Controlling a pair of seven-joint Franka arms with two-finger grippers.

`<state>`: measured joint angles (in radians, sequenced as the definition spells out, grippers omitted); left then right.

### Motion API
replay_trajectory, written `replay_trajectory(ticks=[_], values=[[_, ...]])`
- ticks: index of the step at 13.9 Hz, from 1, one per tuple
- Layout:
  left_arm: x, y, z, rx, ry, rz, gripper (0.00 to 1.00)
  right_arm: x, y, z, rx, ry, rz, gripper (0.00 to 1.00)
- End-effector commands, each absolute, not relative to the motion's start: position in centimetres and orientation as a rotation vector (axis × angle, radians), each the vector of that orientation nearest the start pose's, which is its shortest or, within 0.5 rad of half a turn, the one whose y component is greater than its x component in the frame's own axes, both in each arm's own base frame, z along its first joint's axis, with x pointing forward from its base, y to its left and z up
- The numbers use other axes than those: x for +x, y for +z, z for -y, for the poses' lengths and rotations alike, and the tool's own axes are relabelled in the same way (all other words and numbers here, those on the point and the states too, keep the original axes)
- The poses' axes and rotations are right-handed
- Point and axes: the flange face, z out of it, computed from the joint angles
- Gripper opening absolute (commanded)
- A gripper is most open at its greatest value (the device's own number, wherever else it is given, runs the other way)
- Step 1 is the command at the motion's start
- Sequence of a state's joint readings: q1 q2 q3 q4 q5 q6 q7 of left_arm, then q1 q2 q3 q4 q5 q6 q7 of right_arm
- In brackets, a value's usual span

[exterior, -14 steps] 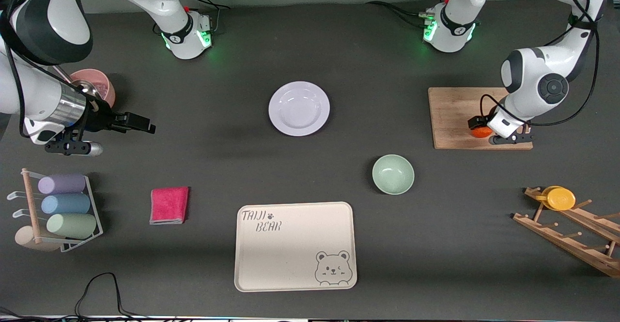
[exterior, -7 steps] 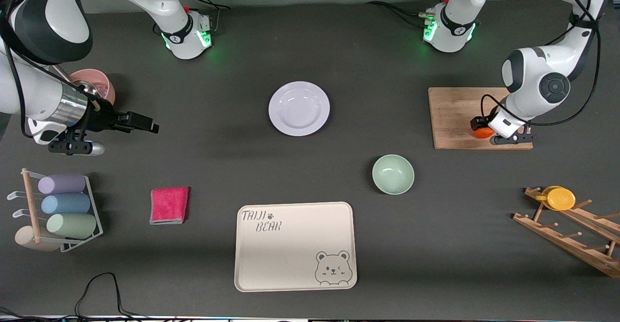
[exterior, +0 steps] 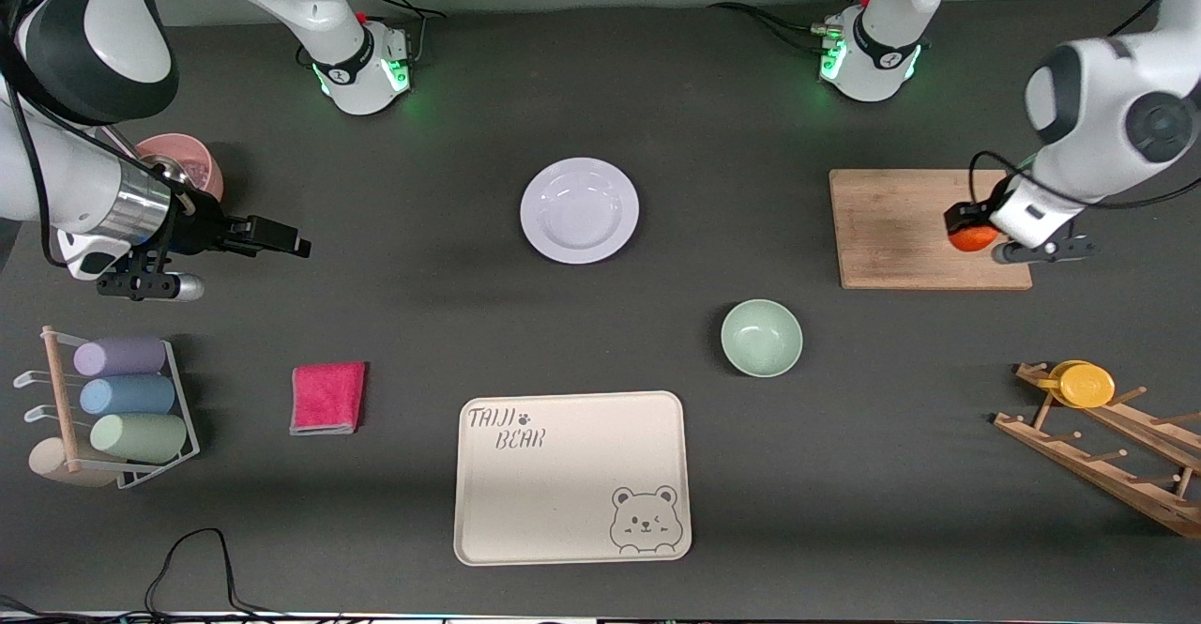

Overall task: Place orange and plate with both arms
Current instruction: 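Lift the orange off the cutting board with the left gripper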

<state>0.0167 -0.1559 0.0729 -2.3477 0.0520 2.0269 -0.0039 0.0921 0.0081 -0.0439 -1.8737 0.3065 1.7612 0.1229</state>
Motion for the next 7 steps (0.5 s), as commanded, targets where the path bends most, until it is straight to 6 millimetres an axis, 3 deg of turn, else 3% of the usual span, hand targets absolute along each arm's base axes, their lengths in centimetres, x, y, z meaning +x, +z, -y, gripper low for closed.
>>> replay_trajectory(ticks=[1, 5, 7], values=[[47.9, 46.0, -4.3, -3.101, 0.305, 0.099, 0.00, 54.8, 49.9, -5.7, -2.798, 0.209, -0.199, 1.00], [48.2, 55.4, -3.0, -3.086, 0.380, 0.080, 0.00, 54.7, 49.9, -6.7, -2.787, 0.211, -0.182, 1.00], [47.9, 57.3, -1.8, -3.085, 0.388, 0.052, 0.00, 54.7, 49.8, -6.9, -2.783, 0.214, -0.193, 1.00]])
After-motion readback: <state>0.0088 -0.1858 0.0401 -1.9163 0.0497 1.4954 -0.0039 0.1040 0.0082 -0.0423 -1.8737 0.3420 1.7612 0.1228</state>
